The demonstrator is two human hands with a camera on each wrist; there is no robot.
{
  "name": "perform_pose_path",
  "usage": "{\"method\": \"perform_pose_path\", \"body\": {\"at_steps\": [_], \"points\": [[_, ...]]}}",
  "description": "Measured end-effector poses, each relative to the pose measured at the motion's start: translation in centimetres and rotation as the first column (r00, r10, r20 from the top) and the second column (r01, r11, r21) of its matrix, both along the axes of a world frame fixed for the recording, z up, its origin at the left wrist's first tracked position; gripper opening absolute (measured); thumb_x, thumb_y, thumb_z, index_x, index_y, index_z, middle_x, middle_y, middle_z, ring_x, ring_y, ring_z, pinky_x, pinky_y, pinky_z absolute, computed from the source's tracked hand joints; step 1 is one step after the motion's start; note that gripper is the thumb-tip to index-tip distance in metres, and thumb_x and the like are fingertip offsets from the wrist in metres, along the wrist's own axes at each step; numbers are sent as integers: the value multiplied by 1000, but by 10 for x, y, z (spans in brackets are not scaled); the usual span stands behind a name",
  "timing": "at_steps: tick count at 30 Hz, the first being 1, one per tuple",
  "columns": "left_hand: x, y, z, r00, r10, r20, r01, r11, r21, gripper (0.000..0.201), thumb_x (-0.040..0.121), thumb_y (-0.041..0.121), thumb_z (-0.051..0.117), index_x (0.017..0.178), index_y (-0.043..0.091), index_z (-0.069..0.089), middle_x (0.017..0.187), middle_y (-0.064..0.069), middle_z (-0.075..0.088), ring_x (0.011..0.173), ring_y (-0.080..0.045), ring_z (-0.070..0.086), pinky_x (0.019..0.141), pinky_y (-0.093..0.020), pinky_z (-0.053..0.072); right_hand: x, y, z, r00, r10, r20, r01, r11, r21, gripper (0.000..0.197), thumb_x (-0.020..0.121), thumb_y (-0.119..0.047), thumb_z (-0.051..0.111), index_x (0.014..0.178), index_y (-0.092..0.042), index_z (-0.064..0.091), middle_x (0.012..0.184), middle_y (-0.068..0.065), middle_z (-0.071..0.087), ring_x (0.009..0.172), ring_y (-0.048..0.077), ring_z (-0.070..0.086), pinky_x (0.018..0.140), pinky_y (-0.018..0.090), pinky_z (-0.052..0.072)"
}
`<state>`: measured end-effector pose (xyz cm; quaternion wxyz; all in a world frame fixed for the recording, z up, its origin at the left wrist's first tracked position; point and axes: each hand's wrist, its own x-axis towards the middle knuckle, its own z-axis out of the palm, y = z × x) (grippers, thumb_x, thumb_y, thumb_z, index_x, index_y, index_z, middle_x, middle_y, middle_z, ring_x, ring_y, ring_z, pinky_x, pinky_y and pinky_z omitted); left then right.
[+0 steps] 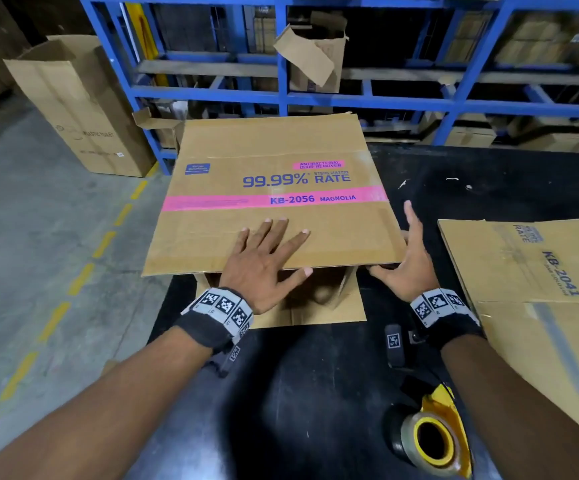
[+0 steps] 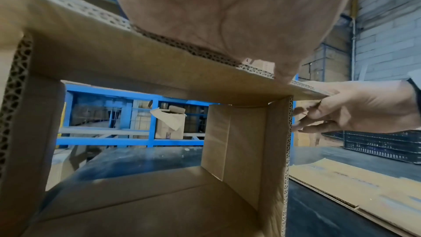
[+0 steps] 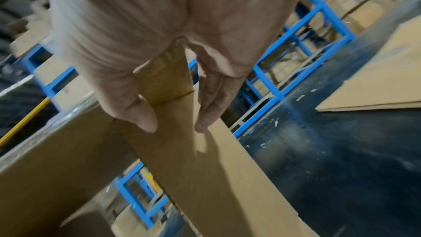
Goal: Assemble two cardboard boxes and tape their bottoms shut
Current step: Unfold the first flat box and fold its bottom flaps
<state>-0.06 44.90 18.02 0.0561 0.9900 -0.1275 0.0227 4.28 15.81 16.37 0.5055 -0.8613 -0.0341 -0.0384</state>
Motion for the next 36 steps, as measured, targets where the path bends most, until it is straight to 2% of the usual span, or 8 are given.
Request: {"method": "perform_pose_path", "body": {"at_steps": [4, 8, 17, 20, 24, 28, 31, 36], "points": [[3, 3, -5, 1000, -24, 18, 24, 1000, 17, 76, 92, 77, 24, 161, 50, 4, 173, 2, 9, 159, -26, 10, 126, -55, 13, -12, -28, -47, 966, -201, -161, 233, 949, 214, 96, 79, 10, 72, 155, -24, 26, 127, 7, 56, 103, 21, 67, 84, 21, 55], [4, 6, -6, 999, -50, 11, 50, 998, 39, 80, 92, 70, 34, 162, 48, 2, 173, 1, 10, 159, -27, 12, 125, -56, 17, -22, -22, -113, 873, -306, -380, 265, 951, -157, 35, 81, -22, 71, 115, -20, 69, 115, 2, 70, 104, 27, 67, 88, 33, 51], [5, -2, -4, 998, -51, 31, 50, 998, 30, 74, 96, 62, 38, 162, 47, 9, 172, 2, 16, 158, -26, 17, 122, -57, 24, 9, 21, -166, 642, -363, -676, 341, 924, -172, 52, 87, -28, 73, 134, -18, 54, 125, 7, 64, 115, 30, 61, 90, 31, 45], [5, -4, -1, 998, -52, 35, 51, 998, 24, 73, 97, 56, 40, 162, 47, 8, 172, 3, 16, 159, -24, 15, 123, -55, 23, 19, 20, -167, 616, -299, -728, 314, 942, -122, 29, 85, -29, 75, 109, -16, 64, 119, 12, 65, 99, 30, 62, 86, 30, 48], [10, -1, 9, 998, -47, 31, 47, 999, -2, 73, 96, 51, 42, 161, 48, 9, 171, 2, 19, 158, -24, 17, 123, -53, 24, 20, 27, -173, 601, -261, -755, 461, 885, 61, 26, 91, -5, 67, 115, -4, 59, 119, 16, 57, 107, 34, 59, 81, 46, 57], [24, 16, 29, 998, -53, 27, 53, 999, 8, 70, 96, 55, 38, 161, 49, 12, 168, -1, 28, 156, -25, 25, 120, -52, 30, 5, 36, -169, 740, -210, -639, 401, 901, 169, 43, 91, 7, 55, 125, -17, 43, 111, 11, 59, 95, 27, 63, 72, 47, 60], [39, 29, 52, 995, -89, 43, 89, 996, -5, 69, 96, 61, 37, 161, 46, 18, 164, -4, 37, 150, -26, 35, 117, -51, 36, -3, 35, -146, 864, -99, -494, 208, 963, 171, 49, 85, 1, 58, 125, -28, 58, 102, 6, 69, 81, 20, 65, 82, 49, 60], [76, 51, 116, 996, 2, 84, 7, 995, -100, 71, 88, 78, 40, 154, 53, 33, 148, 4, 47, 130, -23, 55, 103, -43, 48, -25, 29, -93, 967, 130, -221, -103, 986, 130, 66, 69, 3, 63, 127, -28, 63, 117, -13, 65, 85, 6, 62, 78, 20, 54]]}}
